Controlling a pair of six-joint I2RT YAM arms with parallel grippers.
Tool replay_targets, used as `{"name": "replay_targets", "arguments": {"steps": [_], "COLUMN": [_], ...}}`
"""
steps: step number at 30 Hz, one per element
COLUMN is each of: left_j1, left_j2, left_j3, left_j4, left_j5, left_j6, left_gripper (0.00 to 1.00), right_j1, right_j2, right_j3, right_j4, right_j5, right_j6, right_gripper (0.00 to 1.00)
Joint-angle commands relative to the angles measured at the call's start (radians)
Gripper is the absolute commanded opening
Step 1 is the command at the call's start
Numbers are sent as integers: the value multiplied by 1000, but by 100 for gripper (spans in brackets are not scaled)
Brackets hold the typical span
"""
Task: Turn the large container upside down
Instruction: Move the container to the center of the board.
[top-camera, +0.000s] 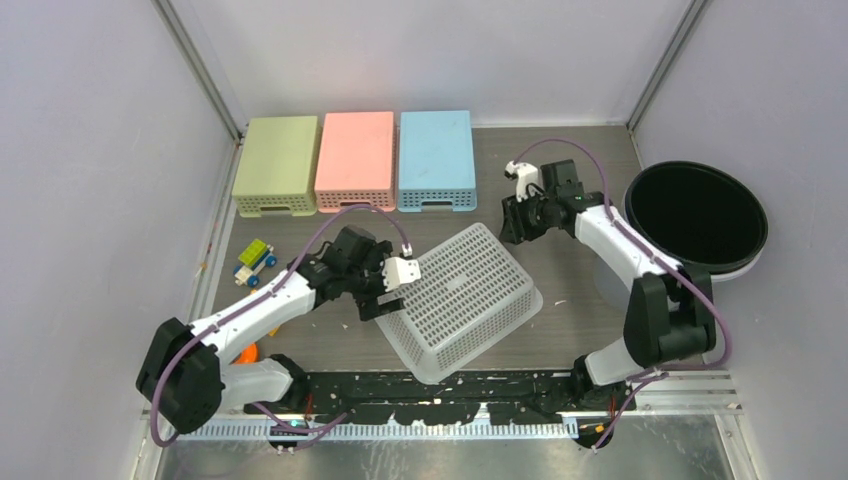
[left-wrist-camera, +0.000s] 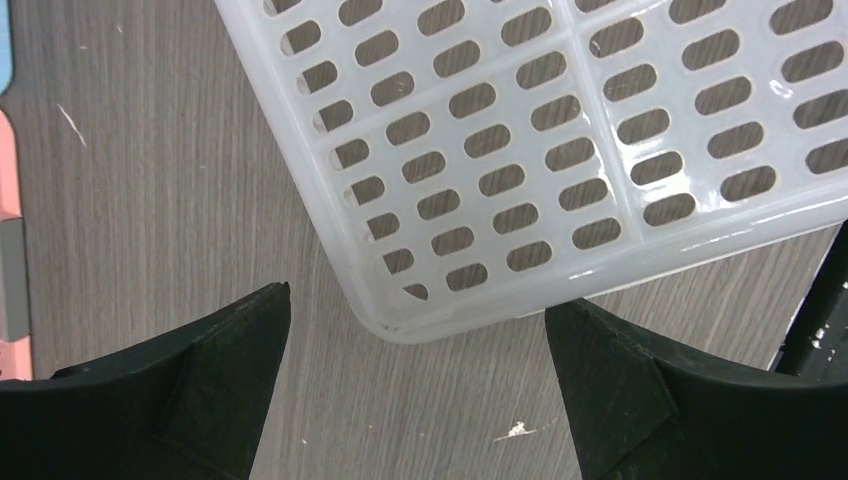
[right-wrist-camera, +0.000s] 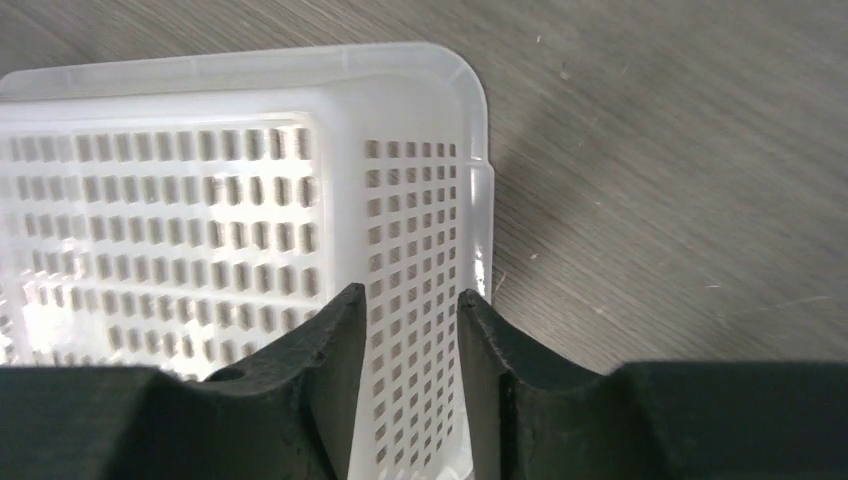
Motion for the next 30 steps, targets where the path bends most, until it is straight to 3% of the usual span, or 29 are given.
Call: {"name": "replay_targets", "arguments": {"steps": [1,6,10,16,20,25,30], "left_j1": [-31,-69,-105,-164,-215,-244,-265], "left_j2": [22,87,141,188,202,233,261], "left_j3": [73,133,176,202,201,210,227], "left_j4": [104,105,114,124,129,134,134], "left_j5": [-25,-54,-94,-139,-156,-171,-198], "left_j6": [-17,-30,-76,-137,-146,-150,-150], "left_gripper": [100,100,100,100,100,100,100], "right_j1": [13,12,13,13,13,14,15], "right_j2": [-185,-317,-405,-555,-644,-672,-681], "right_j3": [100,195,255,214,131,19,-78], "right_j4": [-89,-264,-471,-786,-933,-962,-838], "right_j5": [23,6,-71,-172,-152,-90,-68], "right_j6": [-75,-225,-382,-671,-861,-957,-954], "right_gripper": [48,70,99,100,100,100,100]}}
